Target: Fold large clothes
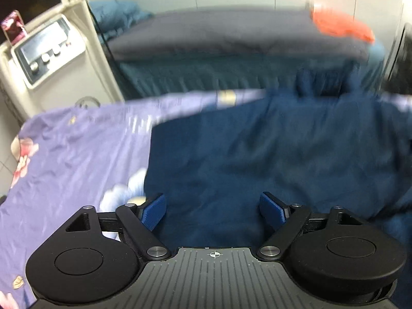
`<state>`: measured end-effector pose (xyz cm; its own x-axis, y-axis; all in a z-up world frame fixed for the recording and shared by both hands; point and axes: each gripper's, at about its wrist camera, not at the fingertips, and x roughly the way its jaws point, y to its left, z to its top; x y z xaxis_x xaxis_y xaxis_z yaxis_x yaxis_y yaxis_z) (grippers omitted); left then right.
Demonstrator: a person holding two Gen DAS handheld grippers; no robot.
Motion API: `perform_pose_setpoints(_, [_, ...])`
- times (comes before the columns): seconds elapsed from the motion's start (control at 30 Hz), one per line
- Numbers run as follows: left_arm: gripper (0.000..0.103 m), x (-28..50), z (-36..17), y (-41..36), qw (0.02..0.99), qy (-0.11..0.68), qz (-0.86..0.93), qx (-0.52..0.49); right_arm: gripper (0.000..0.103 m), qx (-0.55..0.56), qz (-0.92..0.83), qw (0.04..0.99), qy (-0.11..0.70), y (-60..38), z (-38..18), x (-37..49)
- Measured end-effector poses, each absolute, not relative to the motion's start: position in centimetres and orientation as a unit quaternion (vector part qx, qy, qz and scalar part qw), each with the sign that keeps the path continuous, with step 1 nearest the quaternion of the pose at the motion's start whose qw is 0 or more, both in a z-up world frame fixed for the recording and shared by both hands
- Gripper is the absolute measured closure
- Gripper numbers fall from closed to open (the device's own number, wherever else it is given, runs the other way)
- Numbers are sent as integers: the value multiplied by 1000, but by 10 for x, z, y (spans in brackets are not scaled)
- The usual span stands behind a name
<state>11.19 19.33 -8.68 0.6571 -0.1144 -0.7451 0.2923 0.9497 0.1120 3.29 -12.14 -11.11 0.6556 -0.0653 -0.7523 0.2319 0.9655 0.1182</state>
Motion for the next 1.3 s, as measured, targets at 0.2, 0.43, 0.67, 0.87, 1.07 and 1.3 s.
perform_pose_setpoints(0.2, [0, 132, -101, 172, 886, 420, -134, 144, 27, 38, 8, 898, 438, -79, -132, 74])
perform_pose_setpoints(0.43, [0, 169, -158, 184, 838, 512, -134, 132, 18, 13, -24, 841, 541, -69, -196, 119])
perform_pose_setpoints(0.67, [0, 195, -167, 177, 819, 544, -130, 128, 10, 9, -49, 806, 590, -64, -211, 156])
perform_pose_setpoints(0.87, [0, 191, -170, 183, 836, 518, -133, 122, 7, 26, -69, 814, 576, -65, -213, 165])
perform_pose_setpoints(1.07, [0, 159, -156, 198, 865, 468, -149, 106, 8, 53, -73, 829, 552, -67, -194, 134])
perform_pose_setpoints(1.3, [0, 91, -119, 252, 880, 451, -140, 56, 9, 75, 2, 854, 516, -72, -146, 73])
